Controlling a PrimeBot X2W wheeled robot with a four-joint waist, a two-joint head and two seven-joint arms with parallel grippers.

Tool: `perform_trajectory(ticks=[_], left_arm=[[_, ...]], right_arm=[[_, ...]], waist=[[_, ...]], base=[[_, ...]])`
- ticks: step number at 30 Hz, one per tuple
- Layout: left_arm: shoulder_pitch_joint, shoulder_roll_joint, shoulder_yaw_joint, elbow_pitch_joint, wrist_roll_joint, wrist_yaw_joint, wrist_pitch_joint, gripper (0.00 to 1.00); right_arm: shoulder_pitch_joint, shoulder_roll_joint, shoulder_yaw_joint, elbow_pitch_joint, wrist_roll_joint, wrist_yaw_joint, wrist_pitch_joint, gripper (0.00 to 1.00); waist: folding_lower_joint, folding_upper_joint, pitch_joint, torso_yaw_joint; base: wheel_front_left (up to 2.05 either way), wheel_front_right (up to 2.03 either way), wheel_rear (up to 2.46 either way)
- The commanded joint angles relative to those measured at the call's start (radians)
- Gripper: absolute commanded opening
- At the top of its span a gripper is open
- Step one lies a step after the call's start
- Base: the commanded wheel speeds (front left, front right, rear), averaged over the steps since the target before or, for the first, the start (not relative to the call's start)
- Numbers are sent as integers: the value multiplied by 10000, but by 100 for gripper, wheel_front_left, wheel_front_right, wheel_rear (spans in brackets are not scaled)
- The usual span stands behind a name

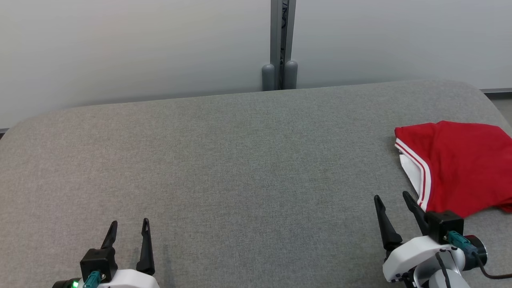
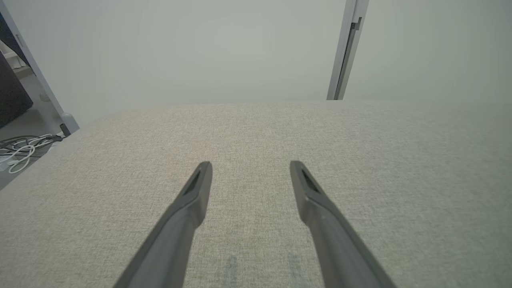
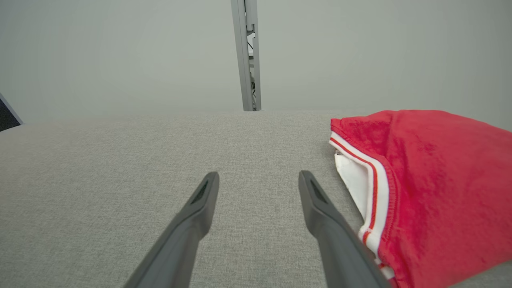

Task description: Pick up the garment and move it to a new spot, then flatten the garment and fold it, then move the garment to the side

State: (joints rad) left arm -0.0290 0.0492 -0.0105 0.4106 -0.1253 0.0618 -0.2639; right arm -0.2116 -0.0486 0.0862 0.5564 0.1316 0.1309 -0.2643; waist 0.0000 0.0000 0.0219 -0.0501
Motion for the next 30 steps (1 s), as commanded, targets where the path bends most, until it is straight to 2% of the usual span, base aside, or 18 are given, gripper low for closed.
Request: perform_trajectory(ticks=[1,18,21,22,26,30], left_arm=[[-110,37,17,1,-68,25,4,100],[-114,38,-2,-38,-110,-18,4,100],[-119,37,-30,46,-336,-176,4,100],[-6,-4,-41,45,-341,-180,1,0],[124,-90,-36,370,-378,-184,48,0],[5,-89,124,389,-1097,-275,325,0]], right_arm=[[-65,-56,17,19,58,-3,6,100],[-70,-58,-101,71,-71,-3,6,100],[-61,-55,-56,13,-84,-3,6,100],[-32,-2,-59,45,-73,0,0,0],[225,105,-78,320,-35,0,20,0],[210,105,-262,251,706,0,288,0]], waist=[[0,0,1,0],[0,0,72,26],[0,0,89,21],[0,0,90,20],[0,0,92,21],[0,0,83,35]], base=[[0,0,0],[0,0,0],[0,0,0],[0,0,0],[0,0,0],[0,0,0]])
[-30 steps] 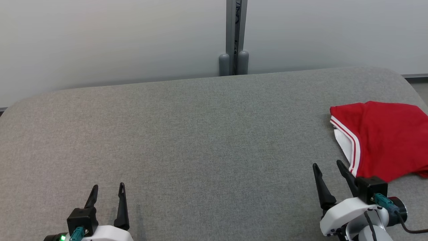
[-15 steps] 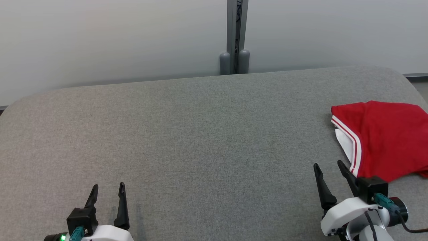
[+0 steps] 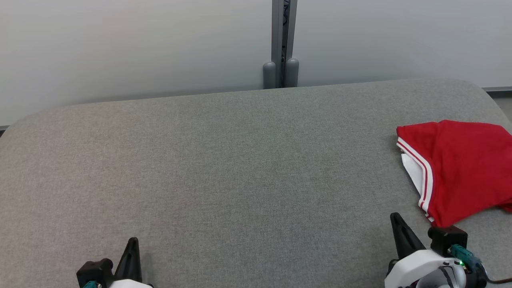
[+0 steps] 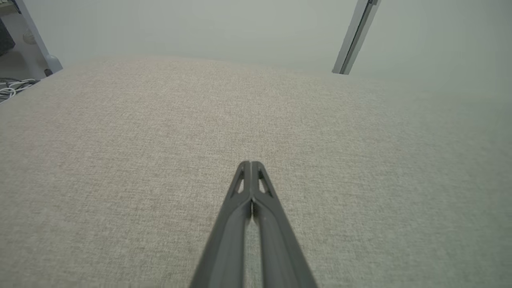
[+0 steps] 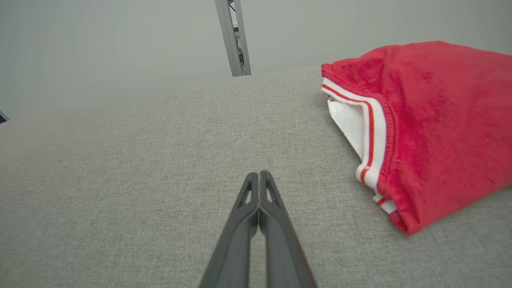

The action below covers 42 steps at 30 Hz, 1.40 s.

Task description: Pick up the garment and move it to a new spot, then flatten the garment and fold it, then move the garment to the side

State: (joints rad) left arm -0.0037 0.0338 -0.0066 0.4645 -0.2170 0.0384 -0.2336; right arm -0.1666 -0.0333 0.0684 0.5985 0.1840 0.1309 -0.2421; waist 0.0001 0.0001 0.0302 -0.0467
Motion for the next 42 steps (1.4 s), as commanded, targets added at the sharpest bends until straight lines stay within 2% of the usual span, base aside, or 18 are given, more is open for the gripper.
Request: perform_trajectory(ticks=[1,20,42], left_arm=[[-264,67,105,-177,-383,-65,78,0],[-440,101,325,-792,-3948,-495,897,0],[-650,128,589,-1228,-6890,-859,1653,0]], right_arm=[[-230,-51,-111,-220,391,0,121,0],[36,-91,-499,-1174,4034,-1,961,0],[197,-127,-890,-1895,7049,-1,1735,0]], waist=[[0,-1,-3,5],[0,-1,-47,82],[-1,-1,-94,162]], base=[[0,0,0],[0,0,0],[0,0,0]])
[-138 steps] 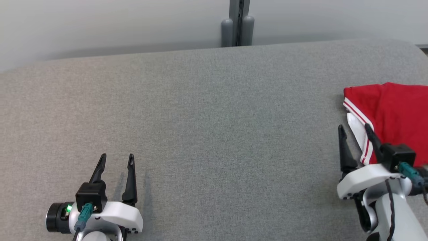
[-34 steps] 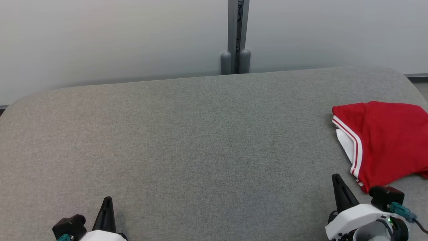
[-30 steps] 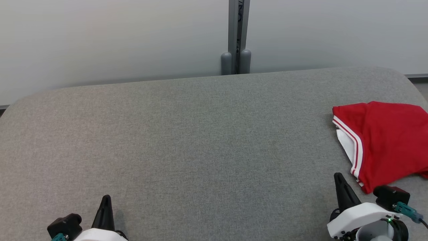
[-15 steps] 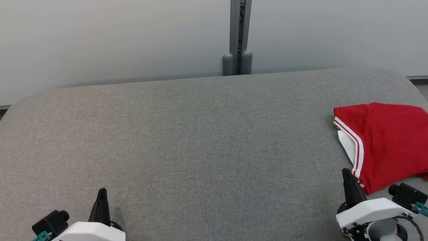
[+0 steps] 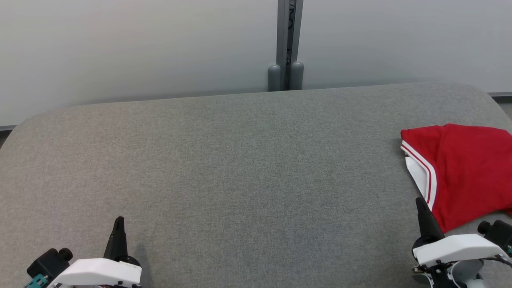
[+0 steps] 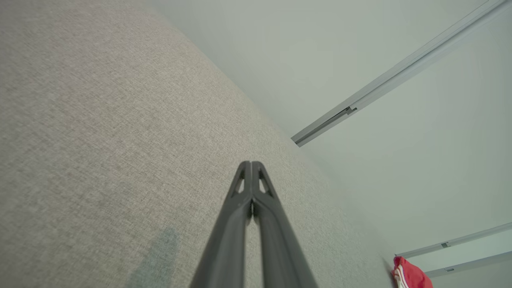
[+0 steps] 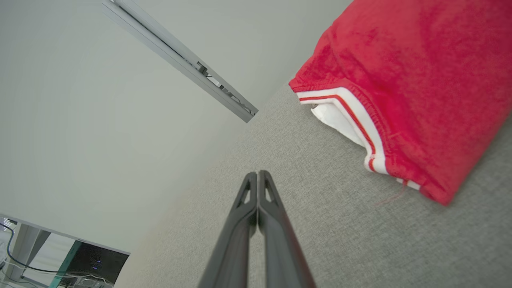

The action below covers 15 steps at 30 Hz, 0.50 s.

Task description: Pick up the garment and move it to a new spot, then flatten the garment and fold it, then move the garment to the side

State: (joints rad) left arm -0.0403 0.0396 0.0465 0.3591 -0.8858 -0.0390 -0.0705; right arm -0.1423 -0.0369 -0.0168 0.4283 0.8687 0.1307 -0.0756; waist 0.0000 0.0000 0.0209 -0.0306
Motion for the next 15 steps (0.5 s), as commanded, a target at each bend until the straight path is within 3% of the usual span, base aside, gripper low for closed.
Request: perform_trajectory(ticks=[1,15], left_arm=[[-290,72,70,-190,-330,-94,59,0],[-426,87,219,-423,-1951,-298,478,0]], right_arm=[[-37,-92,-54,-223,330,1,93,0],[47,-111,-281,-616,1993,1,525,0]], waist=[[0,0,-3,5],[0,0,-34,59]], base=[[0,0,0],[0,0,0]])
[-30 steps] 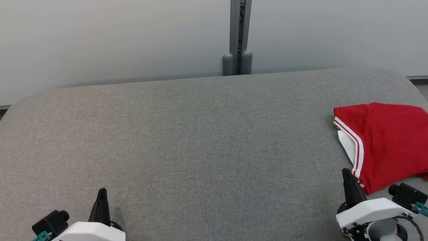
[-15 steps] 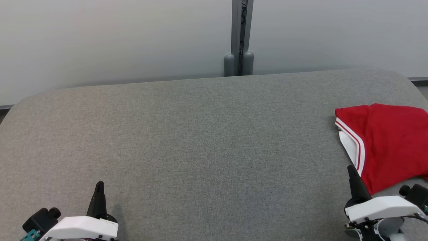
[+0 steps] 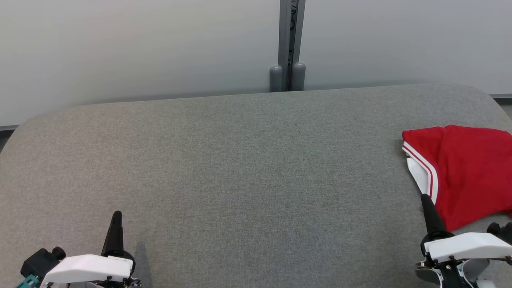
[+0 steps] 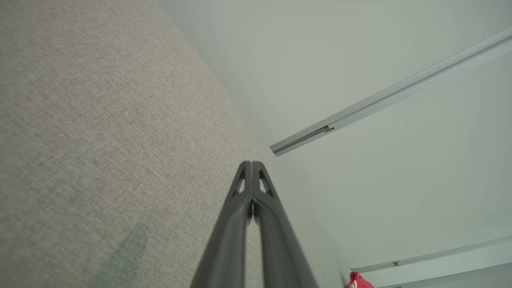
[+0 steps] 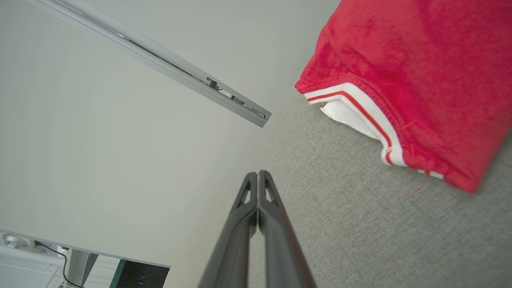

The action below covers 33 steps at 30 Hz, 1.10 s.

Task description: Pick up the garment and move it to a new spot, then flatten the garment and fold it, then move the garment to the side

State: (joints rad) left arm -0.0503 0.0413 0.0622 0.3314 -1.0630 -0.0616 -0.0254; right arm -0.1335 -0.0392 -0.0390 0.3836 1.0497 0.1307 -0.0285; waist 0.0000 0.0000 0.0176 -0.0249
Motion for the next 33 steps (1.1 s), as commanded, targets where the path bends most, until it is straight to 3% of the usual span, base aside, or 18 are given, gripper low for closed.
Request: perform_trajectory(ticks=[1,33], left_arm=[[-336,71,72,-163,-293,-89,57,0],[-514,96,340,-581,-3206,-441,821,0]], right_arm=[[-33,-89,-71,-192,295,1,84,0],[143,-126,-459,-890,3290,2,845,0]], waist=[[0,0,-3,6],[0,0,-73,125]], base=[[0,0,0],[0,0,0]])
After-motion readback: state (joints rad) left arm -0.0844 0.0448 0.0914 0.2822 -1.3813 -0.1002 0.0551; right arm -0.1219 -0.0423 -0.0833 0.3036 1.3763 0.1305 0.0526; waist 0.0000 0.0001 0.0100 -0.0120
